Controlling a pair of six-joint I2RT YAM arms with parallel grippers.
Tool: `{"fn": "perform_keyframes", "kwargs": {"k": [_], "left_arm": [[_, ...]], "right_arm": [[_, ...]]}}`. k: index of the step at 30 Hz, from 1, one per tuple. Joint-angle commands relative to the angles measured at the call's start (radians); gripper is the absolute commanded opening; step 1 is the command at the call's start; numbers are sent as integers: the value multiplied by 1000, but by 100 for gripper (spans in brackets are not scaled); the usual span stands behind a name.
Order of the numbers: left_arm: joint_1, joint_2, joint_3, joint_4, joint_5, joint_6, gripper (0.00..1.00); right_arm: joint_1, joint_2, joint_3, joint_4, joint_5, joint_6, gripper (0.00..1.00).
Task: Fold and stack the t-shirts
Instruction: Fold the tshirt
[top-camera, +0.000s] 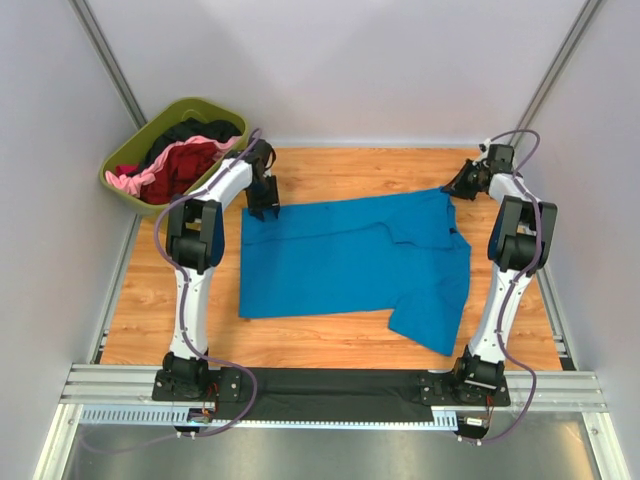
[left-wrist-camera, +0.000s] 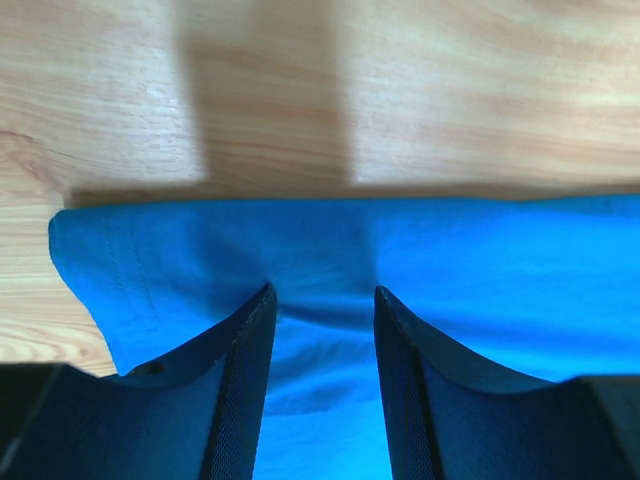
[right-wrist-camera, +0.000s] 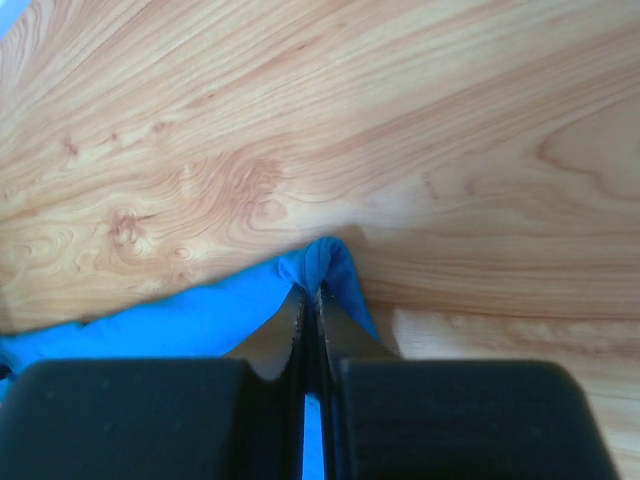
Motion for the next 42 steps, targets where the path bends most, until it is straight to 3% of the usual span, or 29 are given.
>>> {"fn": "perform_keyframes", "kwargs": {"k": [1,8,12,17,20,21,28,32,35,36,39,42], "left_arm": [[1,54,42,-37,-68,-10,52],[1,105,117,-44,-29,-38,52],[1,109,150,-27,-13,-59,54],[1,129,209,-57,2,-53,54],[1,105,209,-39,44,-49,56],[1,86,210,-30,53,-47,57],[1,-20,266,-71,108,-49,61],[1,-135,209,-85,127,-66,61],[-6,-236,152,-142,114,-66,61],[-14,-289,129,-159,116,-63,61],[-48,-395,-13,-171,121,-55,61],[-86,-475,-95,-174,122,-49,61]], "right_arm": [[-37,-28,-30,145,-30,60,0],[-64,-4,-34,202,-59,112,1],[-87,-12,-82,286,-78,189,10],[-94,5,-80,323,-101,263,0],[-99,8,-99,363,-118,322,10],[-100,2,-108,378,-119,338,19],[-140,-70,-148,398,-95,428,33],[-142,-197,-128,130,81,383,43],[-139,-287,-90,-225,254,375,54],[-139,-292,-35,-442,284,378,53],[-108,-335,-19,-782,401,369,50],[-68,-471,-182,-916,537,408,49]]}}
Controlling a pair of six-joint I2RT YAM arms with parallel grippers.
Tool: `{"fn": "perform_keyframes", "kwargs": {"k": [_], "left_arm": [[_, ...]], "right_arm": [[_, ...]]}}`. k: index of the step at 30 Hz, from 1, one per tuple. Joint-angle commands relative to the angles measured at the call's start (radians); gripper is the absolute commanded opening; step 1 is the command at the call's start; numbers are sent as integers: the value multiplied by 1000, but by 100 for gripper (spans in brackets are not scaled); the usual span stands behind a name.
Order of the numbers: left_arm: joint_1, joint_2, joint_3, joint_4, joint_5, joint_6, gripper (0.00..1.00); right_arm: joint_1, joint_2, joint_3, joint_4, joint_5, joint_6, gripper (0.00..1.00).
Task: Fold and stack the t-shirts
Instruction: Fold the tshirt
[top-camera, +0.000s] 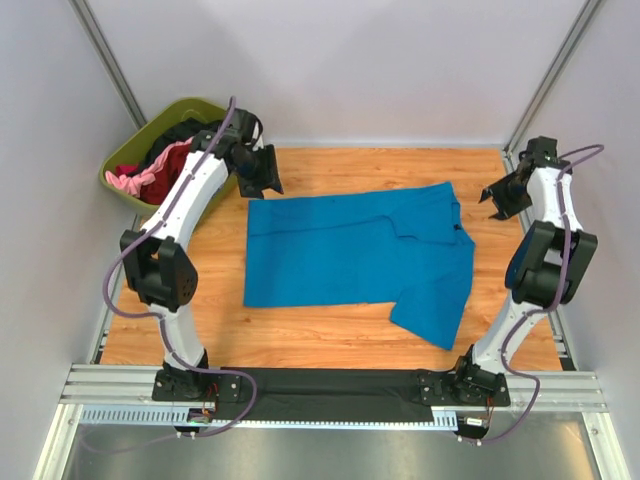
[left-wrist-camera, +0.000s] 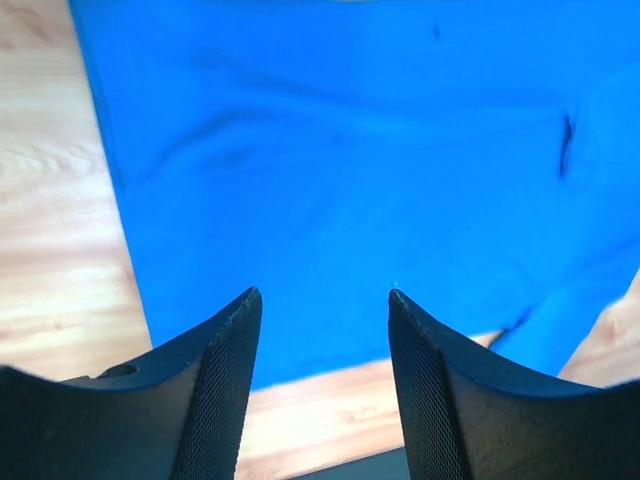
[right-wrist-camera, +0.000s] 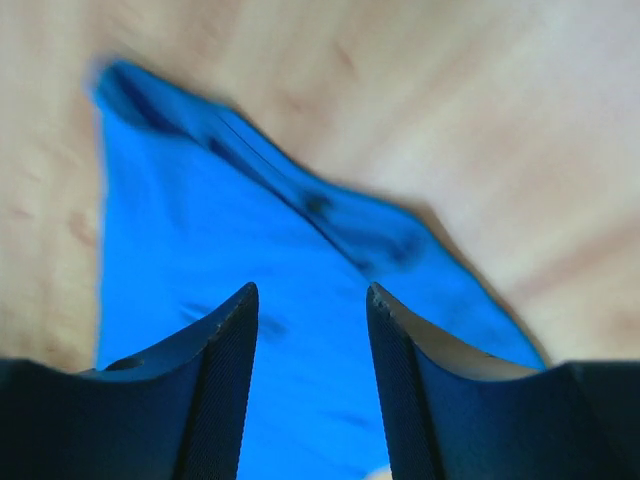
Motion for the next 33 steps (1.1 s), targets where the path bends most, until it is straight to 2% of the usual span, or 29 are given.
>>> {"fn": "perform_keyframes", "kwargs": {"k": [1,2,3,7,11,15,21,27,33], "left_arm": [[-54,-85,-132,-42,12,12,61],[-57,-108,-171,-22,15,12,61],[-56,-154,-256,-10,26,15,61],[-56,-252,-427,9,26,28,60],[-53,-343,-585,29,37,29,61],[-25,-407,-743,79,102,3,61],[10,-418,-835,115,138,-23,61],[56,-441,-912,148,141,-37,59],[121,-424,-921,152,140,-27,59]], "right_arm": [[55,-166,-191,-392,196,45,49],[63,-210,-257,-381,190,77,47],[83,-308,-393,-361,192,89,47],[114,-480,-662,-333,225,157,46],[132,-612,-830,-330,218,195,44],[169,-691,-902,-344,258,221,43],[175,-724,-1038,-243,235,244,43],[187,-744,-1132,-158,187,277,41],[190,-757,-1180,-111,163,303,39]]}}
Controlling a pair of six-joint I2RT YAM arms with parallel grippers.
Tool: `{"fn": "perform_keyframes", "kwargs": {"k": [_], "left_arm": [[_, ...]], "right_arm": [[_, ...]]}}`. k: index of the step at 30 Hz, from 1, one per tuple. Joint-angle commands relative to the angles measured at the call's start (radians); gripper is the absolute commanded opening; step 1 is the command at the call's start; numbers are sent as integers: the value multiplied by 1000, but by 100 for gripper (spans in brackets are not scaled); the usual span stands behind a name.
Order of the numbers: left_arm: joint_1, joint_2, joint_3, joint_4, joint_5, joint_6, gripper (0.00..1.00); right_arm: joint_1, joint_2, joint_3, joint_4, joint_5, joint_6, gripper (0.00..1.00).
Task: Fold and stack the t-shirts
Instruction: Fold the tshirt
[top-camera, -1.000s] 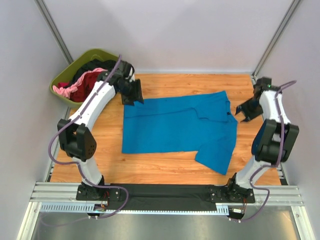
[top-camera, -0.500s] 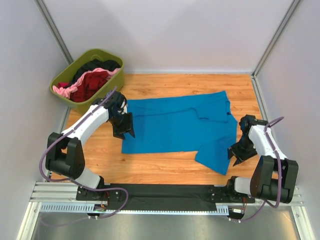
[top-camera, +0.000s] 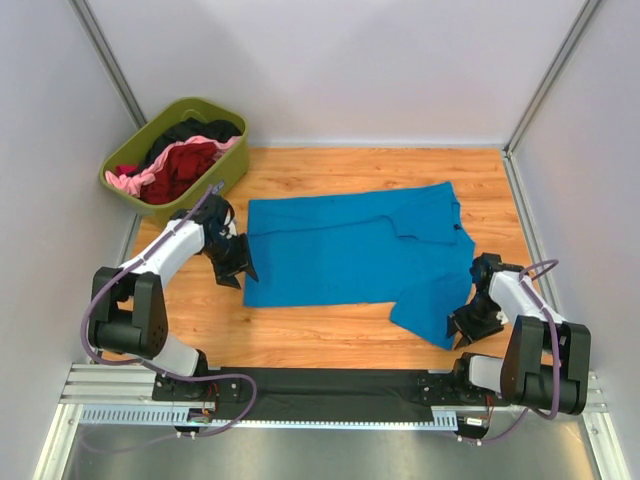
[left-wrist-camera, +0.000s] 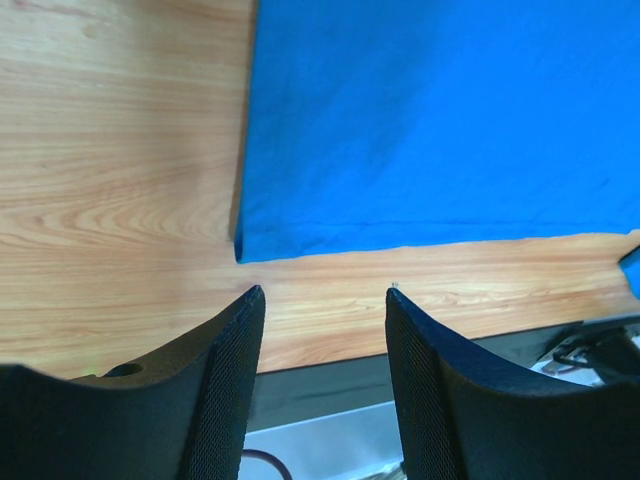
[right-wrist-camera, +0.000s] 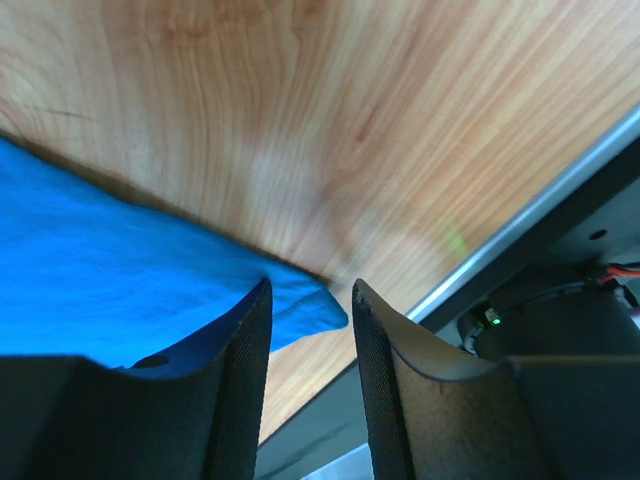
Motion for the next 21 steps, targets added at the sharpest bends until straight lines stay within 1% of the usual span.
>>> {"fn": "perform_keyframes", "kwargs": {"k": [1,7,9,10,12,13,18,21], "left_arm": [[23,-23,4,26,8,-6,59],[39,-24,-21,34,-10,-12,56],[43,-29,-45,41,-9,-27,56],[45,-34,-55,54,-6,-35,56],[45,-50,-87,66,-1,-68,56],[45,-64,-99,81,1,-81,56],[45,-93,-162,127,23,-145,54],[45,-95,-179,120,5,-168,52]], "right_arm": [[6,-25,-26,75,-25,49,39],[9,-44,-49,78,-11,69,34],[9,-50,-57,80,-8,74,26],[9,-54,-55,77,-5,77,15],[9,-74,-45,70,-3,74,2],[9,-91,-39,58,0,71,0],[9,-143,23,18,7,40,0],[9,-162,20,20,-9,23,0]]}}
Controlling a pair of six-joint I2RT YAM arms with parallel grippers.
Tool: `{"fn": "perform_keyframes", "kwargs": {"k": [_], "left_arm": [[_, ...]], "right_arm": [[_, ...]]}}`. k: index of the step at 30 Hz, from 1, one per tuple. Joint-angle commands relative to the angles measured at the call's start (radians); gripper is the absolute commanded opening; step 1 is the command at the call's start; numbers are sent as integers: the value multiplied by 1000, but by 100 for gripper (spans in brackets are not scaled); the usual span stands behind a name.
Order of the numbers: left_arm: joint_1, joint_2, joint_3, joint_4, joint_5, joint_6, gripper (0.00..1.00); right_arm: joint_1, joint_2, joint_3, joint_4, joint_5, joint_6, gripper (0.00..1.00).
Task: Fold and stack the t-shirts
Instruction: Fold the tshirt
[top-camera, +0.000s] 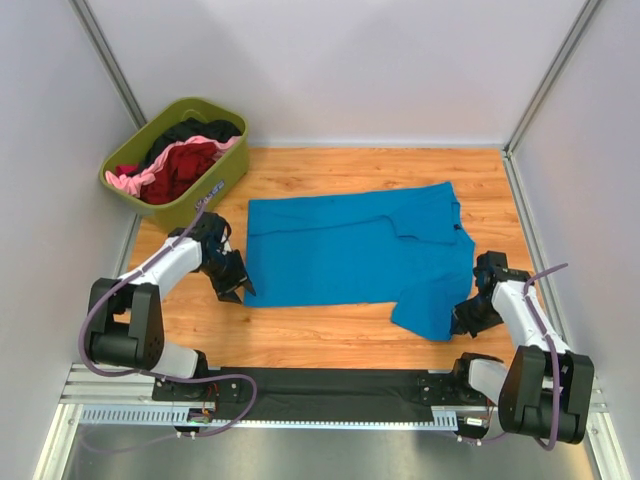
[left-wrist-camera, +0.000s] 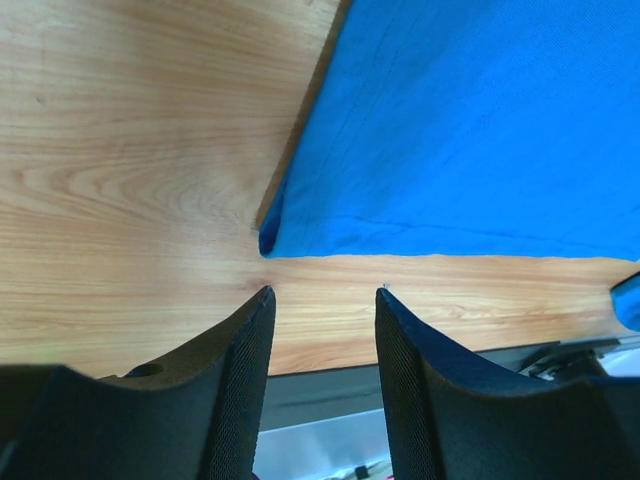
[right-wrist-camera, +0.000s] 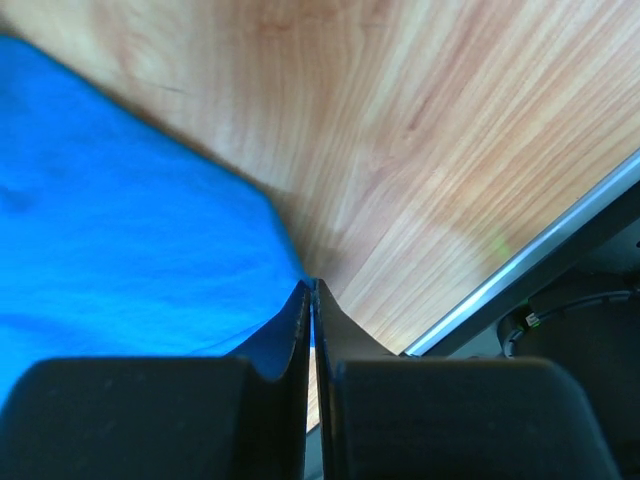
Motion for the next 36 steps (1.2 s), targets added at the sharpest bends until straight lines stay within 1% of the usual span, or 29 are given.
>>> {"fn": "perform_keyframes", "kwargs": {"k": [1,7,10,14,19,20,21,23,24,26,27,28,29,36], "left_arm": [[6,-26,-11,27,-9,-57,51],[6,-21,-76,62,-32,-88,51],[6,-23,-93,76,-45,-97,54],[6,-20,-104,102,-54,-111,55],[6,-11,-99,139,-51,-141,50],[6,-8,-97,140,-52,-143,47],[6,-4,-93,145,-49,-149,42],[6,2,-85,148,-49,-154,33],[6,3,-84,150,-48,-158,24],[6,5,-81,147,-48,-166,17],[6,5,-81,138,-51,-167,10],[6,3,-79,130,-55,-167,6],[6,3,-76,115,-68,-166,0],[6,-12,-55,68,-91,-175,0]], "right_arm": [[4,-30,29,-6,-1,-16,0],[4,-53,15,45,-98,-9,0],[4,-74,38,36,-110,-12,0],[4,-99,99,19,-106,-19,0],[4,-99,139,11,-106,-25,0],[4,-100,144,10,-101,-29,0],[4,-100,157,10,-98,-32,0],[4,-104,170,6,-87,-43,0],[4,-105,177,5,-84,-48,0],[4,-104,199,5,-84,-52,0],[4,-105,206,5,-84,-52,0],[4,-105,220,8,-84,-52,0],[4,-102,226,7,-83,-49,0],[4,-85,282,32,-80,-48,0]]}}
